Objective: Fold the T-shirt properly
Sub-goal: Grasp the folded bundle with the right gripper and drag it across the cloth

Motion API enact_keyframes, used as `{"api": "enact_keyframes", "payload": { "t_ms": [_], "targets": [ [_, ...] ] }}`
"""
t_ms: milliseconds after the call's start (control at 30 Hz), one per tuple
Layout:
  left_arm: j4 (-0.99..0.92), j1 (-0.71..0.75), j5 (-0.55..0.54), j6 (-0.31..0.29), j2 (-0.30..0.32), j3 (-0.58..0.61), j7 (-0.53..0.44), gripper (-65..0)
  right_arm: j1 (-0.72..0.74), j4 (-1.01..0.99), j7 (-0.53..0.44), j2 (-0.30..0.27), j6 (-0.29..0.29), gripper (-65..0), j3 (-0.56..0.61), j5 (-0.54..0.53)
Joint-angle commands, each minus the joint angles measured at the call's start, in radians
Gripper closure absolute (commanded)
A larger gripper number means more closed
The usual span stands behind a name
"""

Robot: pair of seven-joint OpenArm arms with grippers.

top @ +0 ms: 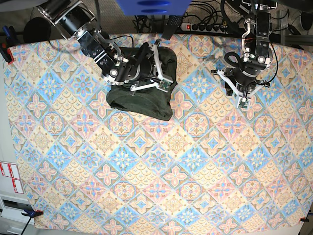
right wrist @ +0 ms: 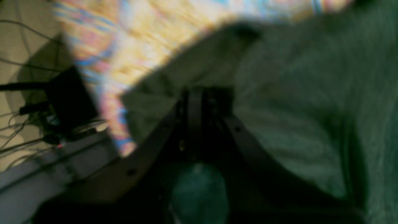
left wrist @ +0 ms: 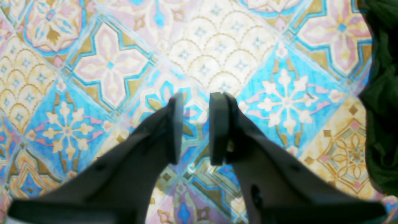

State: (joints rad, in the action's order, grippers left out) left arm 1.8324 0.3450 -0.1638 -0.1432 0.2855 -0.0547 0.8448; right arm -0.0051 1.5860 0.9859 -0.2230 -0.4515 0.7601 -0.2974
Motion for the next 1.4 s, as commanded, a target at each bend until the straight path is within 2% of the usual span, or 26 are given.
{"api": "enact_keyframes", "payload": {
  "t_ms": [0,200,333,533,633,733,933,1367],
  "targets": [
    [0.019,-0.007,-0.001,0.003,0.008,-0.001,-0.017,-12.8,0.014,-0.008,-0.023,0.027,-0.007,-0.3,-0.001,-0.018],
    [0.019,-0.008,-0.001,0.003,-0.022,-0.004,-0.017,-12.9,0.052,-0.190,-0.029,0.106,-0.007,-0.3,-0.001,-0.016],
    [0.019,-0.008,-0.001,0.003,-0.024,-0.004,-0.017,-13.0,0.058,-0.279,-0.035,0.110,-0.007,-0.2,-0.007,-0.015],
    [0.019,-0.008,-0.001,0.003,-0.024,-0.004,-0.017,-13.0,0.058,-0.292,-0.075,0.050,-0.007,-0.2,-0.017,0.076],
    [0.019,-0.008,-0.001,0.003,-0.024,-0.004,-0.017,-13.0,0.052,-0.292,-0.075,0.038,-0.007,-0.2,-0.095,0.116],
    [0.019,-0.008,-0.001,0.003,-0.025,-0.004,-0.017,-13.0,0.049,-0.292,-0.077,0.017,-0.007,-0.2,-0.162,0.122],
    [0.019,-0.008,-0.001,0.003,-0.027,0.000,-0.017,-13.0,0.050,-0.287,-0.078,-0.046,-0.007,-0.2,-0.204,0.122],
    [0.019,-0.008,-0.001,0.003,-0.027,0.000,-0.017,-13.0,0.058,-0.292,-0.080,-0.146,-0.007,-0.2,-0.313,0.122]
  ]
}}
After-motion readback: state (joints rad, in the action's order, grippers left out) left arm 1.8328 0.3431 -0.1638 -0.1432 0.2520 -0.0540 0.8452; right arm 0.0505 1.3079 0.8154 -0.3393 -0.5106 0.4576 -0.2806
